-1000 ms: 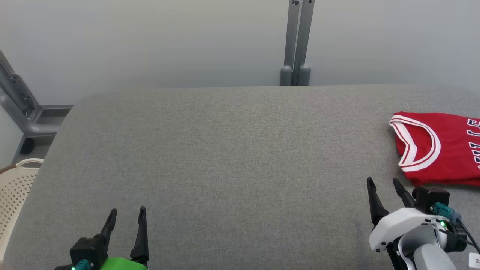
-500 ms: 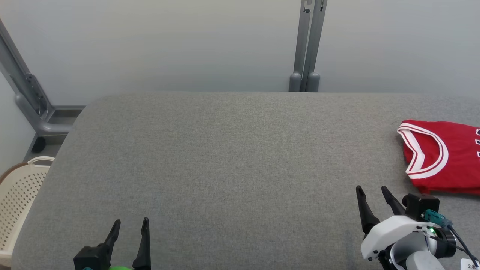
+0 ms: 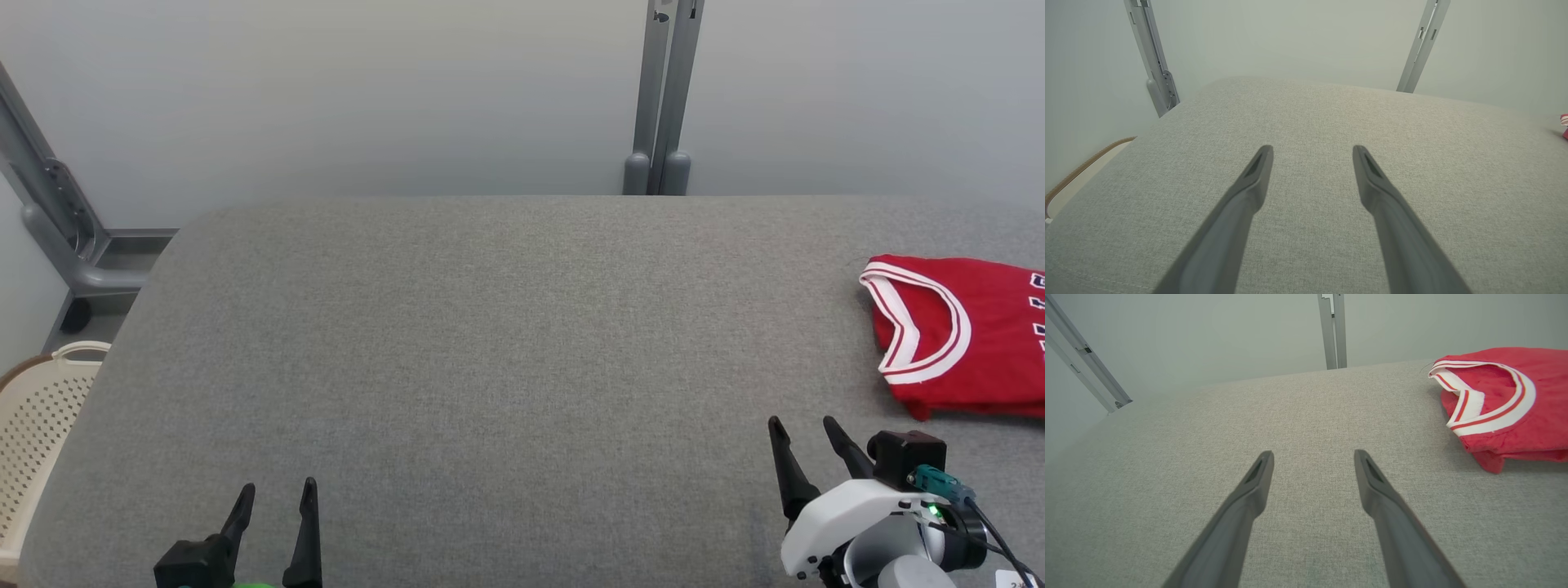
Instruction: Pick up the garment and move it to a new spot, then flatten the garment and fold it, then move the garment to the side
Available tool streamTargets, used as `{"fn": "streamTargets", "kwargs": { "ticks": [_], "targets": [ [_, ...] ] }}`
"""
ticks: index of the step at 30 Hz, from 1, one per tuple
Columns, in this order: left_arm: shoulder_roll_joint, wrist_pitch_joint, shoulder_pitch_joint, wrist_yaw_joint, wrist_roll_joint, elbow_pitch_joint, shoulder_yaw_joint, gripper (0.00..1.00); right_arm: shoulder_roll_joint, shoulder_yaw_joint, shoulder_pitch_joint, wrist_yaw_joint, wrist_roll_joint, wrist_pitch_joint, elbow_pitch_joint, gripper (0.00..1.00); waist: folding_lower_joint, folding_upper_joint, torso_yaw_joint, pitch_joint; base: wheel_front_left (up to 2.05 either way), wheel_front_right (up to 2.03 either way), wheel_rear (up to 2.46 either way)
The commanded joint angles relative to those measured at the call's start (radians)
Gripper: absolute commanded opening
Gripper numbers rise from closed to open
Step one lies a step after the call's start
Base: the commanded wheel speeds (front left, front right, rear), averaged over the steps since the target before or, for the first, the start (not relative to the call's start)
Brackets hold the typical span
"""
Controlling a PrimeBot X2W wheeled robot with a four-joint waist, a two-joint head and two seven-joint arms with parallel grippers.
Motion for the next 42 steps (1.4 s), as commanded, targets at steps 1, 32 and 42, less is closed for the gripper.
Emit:
{"fn": "streamTargets", "kwargs": {
  "ticks": [1,32,42],
  "targets": [
    [0.005,-0.007,-0.013,0.0,-0.007,0.004,0.004,1.0,-0.002,0.003,0.006,-0.001,-0.007,-0.003,0.003,1.0,0.0,0.0,0.0,0.002,0.0,0.0,0.0],
    [-0.041,0.091,-0.049,-0.032,-0.256,0.051,0.063,0.0,0.005,-0.015,0.035,0.0,0.298,0.028,-0.02,0.0,0.0,0.0,-0.007,0.02,0.0,0.0,0.0],
    [-0.057,0.14,-0.082,-0.049,-0.393,0.049,0.1,0.0,0.004,-0.025,0.04,0.0,0.457,0.04,-0.055,0.0,0.0,0.0,-0.012,0.029,0.0,0.0,0.0]
  ]
}}
